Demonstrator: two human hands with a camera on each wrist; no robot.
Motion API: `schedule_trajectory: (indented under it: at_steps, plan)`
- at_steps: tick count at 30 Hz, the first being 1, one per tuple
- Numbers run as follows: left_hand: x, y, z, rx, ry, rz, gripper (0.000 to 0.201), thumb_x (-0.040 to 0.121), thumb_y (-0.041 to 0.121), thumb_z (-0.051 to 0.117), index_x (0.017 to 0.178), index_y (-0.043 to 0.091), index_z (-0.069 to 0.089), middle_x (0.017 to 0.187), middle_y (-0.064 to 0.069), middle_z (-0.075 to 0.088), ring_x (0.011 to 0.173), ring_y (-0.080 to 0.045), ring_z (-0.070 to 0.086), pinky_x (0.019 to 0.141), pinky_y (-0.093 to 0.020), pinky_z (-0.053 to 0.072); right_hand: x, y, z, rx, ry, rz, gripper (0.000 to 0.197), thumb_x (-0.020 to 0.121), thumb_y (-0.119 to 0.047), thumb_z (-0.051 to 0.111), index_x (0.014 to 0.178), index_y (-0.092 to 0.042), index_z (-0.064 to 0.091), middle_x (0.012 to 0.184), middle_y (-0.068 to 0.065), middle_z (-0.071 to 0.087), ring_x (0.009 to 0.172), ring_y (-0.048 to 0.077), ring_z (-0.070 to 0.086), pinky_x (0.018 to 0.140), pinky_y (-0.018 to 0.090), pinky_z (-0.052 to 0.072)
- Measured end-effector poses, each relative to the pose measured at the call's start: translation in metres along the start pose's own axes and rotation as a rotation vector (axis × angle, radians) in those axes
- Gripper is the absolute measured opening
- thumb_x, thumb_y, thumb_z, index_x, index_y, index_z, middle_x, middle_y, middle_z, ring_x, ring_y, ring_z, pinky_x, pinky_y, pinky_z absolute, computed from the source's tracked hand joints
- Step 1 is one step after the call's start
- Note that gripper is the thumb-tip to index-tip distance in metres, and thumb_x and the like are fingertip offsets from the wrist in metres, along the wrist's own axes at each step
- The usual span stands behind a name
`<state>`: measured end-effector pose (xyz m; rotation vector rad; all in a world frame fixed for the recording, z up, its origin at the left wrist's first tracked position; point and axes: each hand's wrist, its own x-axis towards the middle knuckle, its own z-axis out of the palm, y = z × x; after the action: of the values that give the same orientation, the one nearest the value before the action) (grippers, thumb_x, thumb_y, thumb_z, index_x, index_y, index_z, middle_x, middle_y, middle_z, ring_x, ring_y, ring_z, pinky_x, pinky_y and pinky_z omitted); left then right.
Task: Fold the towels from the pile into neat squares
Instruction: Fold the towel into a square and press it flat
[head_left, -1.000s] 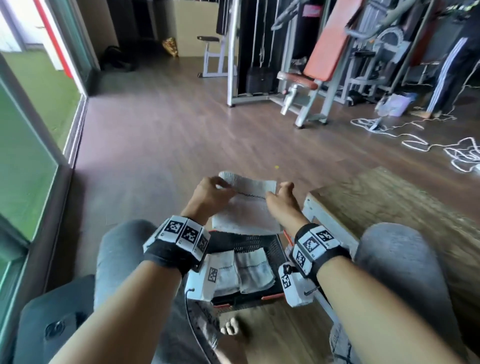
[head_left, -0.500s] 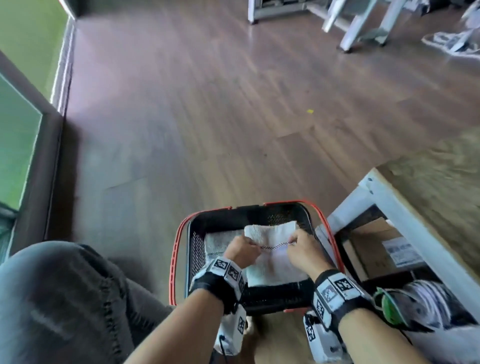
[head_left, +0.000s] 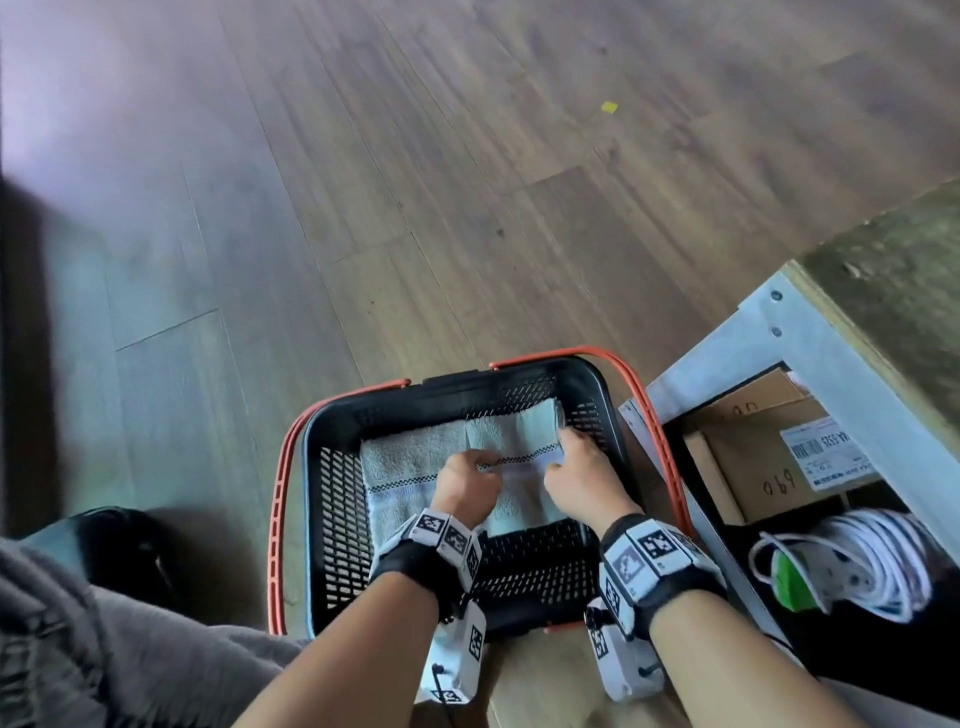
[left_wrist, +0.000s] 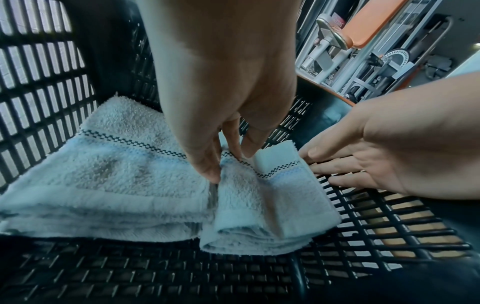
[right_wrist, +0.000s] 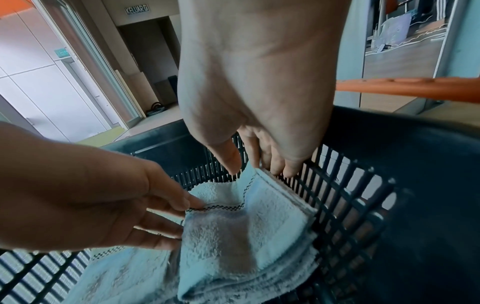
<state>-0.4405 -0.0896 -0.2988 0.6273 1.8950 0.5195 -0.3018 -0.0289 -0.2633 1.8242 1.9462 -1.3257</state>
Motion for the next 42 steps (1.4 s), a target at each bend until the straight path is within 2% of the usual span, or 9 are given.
schedule_trajectory:
  at_steps: [6,9,14,19,25,29,32,35,42]
  plan:
    - [-0.002,-0.001,0.003,-0.061,0.07,0.039,0.035,0.09,-0.001,0.053,0.121,0.01,0.066,0.096,-0.003,0.069,0.03,0.001,0.036,0.034,-0.017,0.032,0.0,0.004,0.001,0.008,-0.001,-0.033,0.053,0.094,-0.003,0.044,0.147,-0.002,0.038,0.153,0.013,0.041,0.139,0.029,0.042,0.112,0.032,0.033]
    - [-0.002,0.0,0.001,-0.036,0.116,0.065,0.033,0.088,0.001,0.054,0.115,0.013,0.068,0.086,0.007,0.066,0.033,-0.001,0.04,0.037,-0.018,0.036,-0.001,0.004,0.003,0.008,0.01,-0.051,0.05,0.094,-0.003,0.045,0.144,-0.002,0.04,0.149,0.014,0.042,0.135,0.03,0.044,0.109,0.033,0.035]
    - [-0.001,-0.005,0.002,0.125,0.174,0.1,0.019,0.087,0.016,0.056,0.1,0.015,0.07,0.103,-0.006,0.069,0.071,-0.018,0.067,0.061,-0.027,0.057,-0.01,0.002,0.015,-0.108,0.124,-0.111,0.025,0.095,-0.009,0.048,0.12,-0.007,0.05,0.125,0.013,0.041,0.107,0.03,0.056,0.089,0.035,0.046]
    - [-0.006,-0.008,0.008,0.284,-0.119,0.018,0.032,0.092,0.014,0.054,0.123,0.01,0.063,0.096,-0.002,0.065,0.068,-0.01,0.061,0.056,-0.018,0.05,-0.006,0.006,0.024,-0.112,-0.095,0.061,0.045,0.095,-0.012,0.044,0.139,-0.004,0.043,0.143,0.018,0.043,0.134,0.034,0.043,0.111,0.04,0.036]
    - [-0.012,0.005,-0.013,0.182,-0.019,0.042,0.021,0.095,0.012,0.048,0.107,0.008,0.065,0.083,-0.002,0.066,0.048,-0.003,0.053,0.039,-0.013,0.038,-0.016,-0.001,0.015,-0.075,-0.195,0.069,0.055,0.094,-0.021,0.044,0.148,-0.009,0.038,0.151,0.014,0.042,0.136,0.031,0.045,0.112,0.04,0.039]
    - [-0.03,0.024,-0.044,0.113,0.069,0.02,0.014,0.093,0.01,0.047,0.088,0.008,0.06,0.067,0.001,0.053,0.049,-0.008,0.043,0.039,-0.017,0.037,-0.034,-0.019,-0.011,-0.066,-0.098,0.003,0.042,0.099,-0.021,0.043,0.138,-0.008,0.048,0.143,0.013,0.051,0.126,0.029,0.05,0.101,0.035,0.041]
    - [-0.054,0.044,-0.069,0.056,0.105,0.06,0.013,0.091,0.013,0.053,0.084,0.008,0.063,0.064,0.001,0.055,0.054,-0.012,0.048,0.048,-0.021,0.043,-0.06,-0.041,-0.035,-0.036,0.017,-0.072,0.023,0.099,-0.021,0.042,0.111,-0.011,0.059,0.113,0.011,0.064,0.095,0.027,0.058,0.082,0.032,0.048]
    - [-0.083,0.068,-0.088,0.017,0.085,0.12,0.014,0.09,0.015,0.056,0.086,0.007,0.067,0.067,-0.004,0.059,0.061,-0.021,0.055,0.059,-0.031,0.049,-0.091,-0.065,-0.055,0.02,0.145,-0.151,0.016,0.099,-0.023,0.044,0.09,-0.019,0.056,0.083,-0.001,0.058,0.074,0.019,0.053,0.06,0.028,0.038]
    - [-0.181,0.12,-0.109,-0.002,0.117,0.333,0.016,0.093,0.018,0.057,0.085,0.008,0.066,0.078,-0.009,0.064,0.062,-0.02,0.056,0.051,-0.023,0.045,-0.187,-0.105,-0.088,0.156,0.432,-0.333,0.015,0.095,-0.027,0.05,0.083,-0.026,0.058,0.085,-0.001,0.06,0.083,0.027,0.054,0.073,0.03,0.043]
